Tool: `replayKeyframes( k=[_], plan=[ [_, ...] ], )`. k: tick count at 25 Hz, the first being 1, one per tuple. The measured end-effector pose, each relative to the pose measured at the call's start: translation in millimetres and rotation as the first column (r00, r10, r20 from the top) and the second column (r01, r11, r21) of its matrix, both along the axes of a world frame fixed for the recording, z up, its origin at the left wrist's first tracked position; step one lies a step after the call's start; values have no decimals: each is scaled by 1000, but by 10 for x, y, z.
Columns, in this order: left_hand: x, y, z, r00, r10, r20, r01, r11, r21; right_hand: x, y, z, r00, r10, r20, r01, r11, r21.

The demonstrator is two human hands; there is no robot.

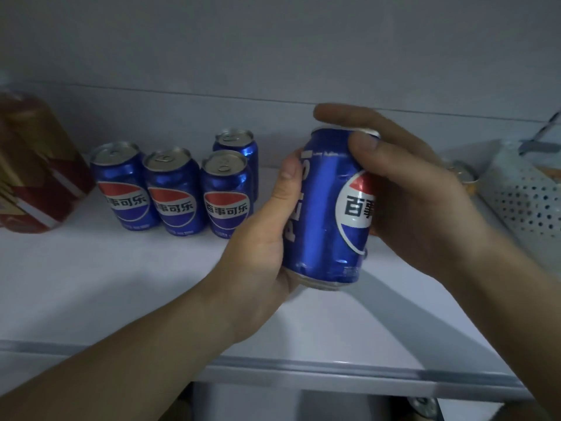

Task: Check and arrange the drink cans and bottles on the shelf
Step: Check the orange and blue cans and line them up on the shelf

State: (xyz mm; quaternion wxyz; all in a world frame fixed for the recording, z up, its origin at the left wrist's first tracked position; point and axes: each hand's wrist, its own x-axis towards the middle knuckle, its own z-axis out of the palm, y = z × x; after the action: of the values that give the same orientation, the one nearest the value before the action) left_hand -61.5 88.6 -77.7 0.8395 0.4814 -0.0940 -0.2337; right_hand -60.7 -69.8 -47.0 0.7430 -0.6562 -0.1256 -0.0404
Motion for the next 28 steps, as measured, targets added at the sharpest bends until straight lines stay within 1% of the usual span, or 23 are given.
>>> replayKeyframes(
  k=[2,6,10,13,15,16,18,19,20,21,23,26,28],
  plan=[
    [3,30,-14,1000,-11,23,11,1000,-14,3,4,37,998,-51,25,50,999,20],
    [16,26,-120,997,12,75,-15,999,44,14,-18,48,995,-103,18,102,994,22],
    [23,2,-134,997,21,78,-23,999,30,20,-28,45,997,-83,-1,83,996,21],
    [28,7,-157,997,23,75,-24,1000,5,4,-42,67,1000,-18,-25,20,996,90],
    [73,-36,-104,999,34,34,-33,999,-34,-4,-56,85,1000,26,-11,-24,993,119],
    [89,-43,-70,999,50,22,-49,997,-55,-7,-59,94,1000,15,10,-16,993,120],
    [116,-31,-56,991,102,84,-100,995,-26,-12,-48,108,998,-42,46,36,993,115],
    [110,-19,-71,989,83,121,-85,996,6,-13,-34,107,996,-69,58,63,992,107],
    [76,-5,-83,990,32,141,-36,999,26,-16,-25,105,994,-89,63,84,992,91],
    [45,3,-106,990,-3,139,-1,1000,31,-15,-15,97,993,-102,61,97,993,68],
    [6,44,-162,992,-18,126,17,1000,14,-5,-11,79,993,-107,45,105,994,36],
    [35,16,-138,991,-23,128,23,1000,7,4,-27,72,996,-86,30,85,996,41],
    [34,18,-121,994,-39,97,41,999,-11,-10,-33,77,999,-30,31,28,997,69]
  ],
)
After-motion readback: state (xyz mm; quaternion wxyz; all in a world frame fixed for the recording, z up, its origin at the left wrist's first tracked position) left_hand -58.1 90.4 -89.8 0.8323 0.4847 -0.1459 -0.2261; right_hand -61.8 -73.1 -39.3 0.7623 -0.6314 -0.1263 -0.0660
